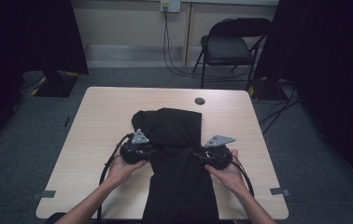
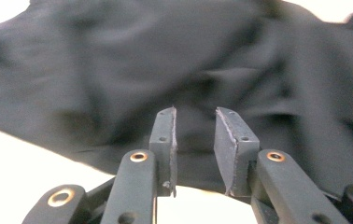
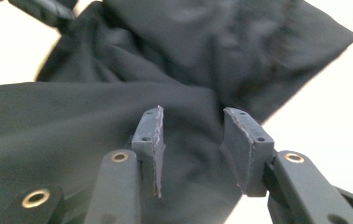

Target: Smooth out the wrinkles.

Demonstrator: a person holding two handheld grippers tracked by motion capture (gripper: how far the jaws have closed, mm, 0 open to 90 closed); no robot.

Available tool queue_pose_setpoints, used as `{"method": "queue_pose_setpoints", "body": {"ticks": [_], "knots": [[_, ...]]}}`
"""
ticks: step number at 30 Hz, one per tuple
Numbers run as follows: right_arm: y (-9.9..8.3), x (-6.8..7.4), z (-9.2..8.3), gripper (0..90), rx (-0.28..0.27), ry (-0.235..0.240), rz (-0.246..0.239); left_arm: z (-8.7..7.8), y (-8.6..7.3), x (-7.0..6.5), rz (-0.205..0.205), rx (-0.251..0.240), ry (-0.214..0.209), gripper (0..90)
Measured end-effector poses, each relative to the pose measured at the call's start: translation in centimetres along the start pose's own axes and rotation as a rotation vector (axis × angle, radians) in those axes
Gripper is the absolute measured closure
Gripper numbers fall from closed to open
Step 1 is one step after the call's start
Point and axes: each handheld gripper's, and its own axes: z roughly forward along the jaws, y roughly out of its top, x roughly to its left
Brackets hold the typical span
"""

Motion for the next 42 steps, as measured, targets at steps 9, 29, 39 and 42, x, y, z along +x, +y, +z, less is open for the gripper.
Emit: {"method": "queue_pose_setpoints", "body": {"ticks": [9, 29, 39, 42], "knots": [[-0.4, 4.1, 3.5, 64.9, 0.056, 0.104, -0.085, 2.0, -1.3, -2.9, 0.089, 0.115, -0.056, 73.0], [0.9, 0.8, 1.4, 50.0, -0.033, 0.048, 0.008, -2.0, -0.5, 3.0, -0.079, 0.007, 0.065, 58.1], [3.9, -5.2, 7.9, 28.0, -0.011, 0.002, 0.157, 2.8, 1.1, 9.5, -0.248, -0.062, 0.106, 37.6], [3.2, -5.2, 9.5, 29.5, 0.02, 0.009, 0.174, 4.2, 1.1, 9.2, -0.243, -0.038, 0.086, 38.7]]}}
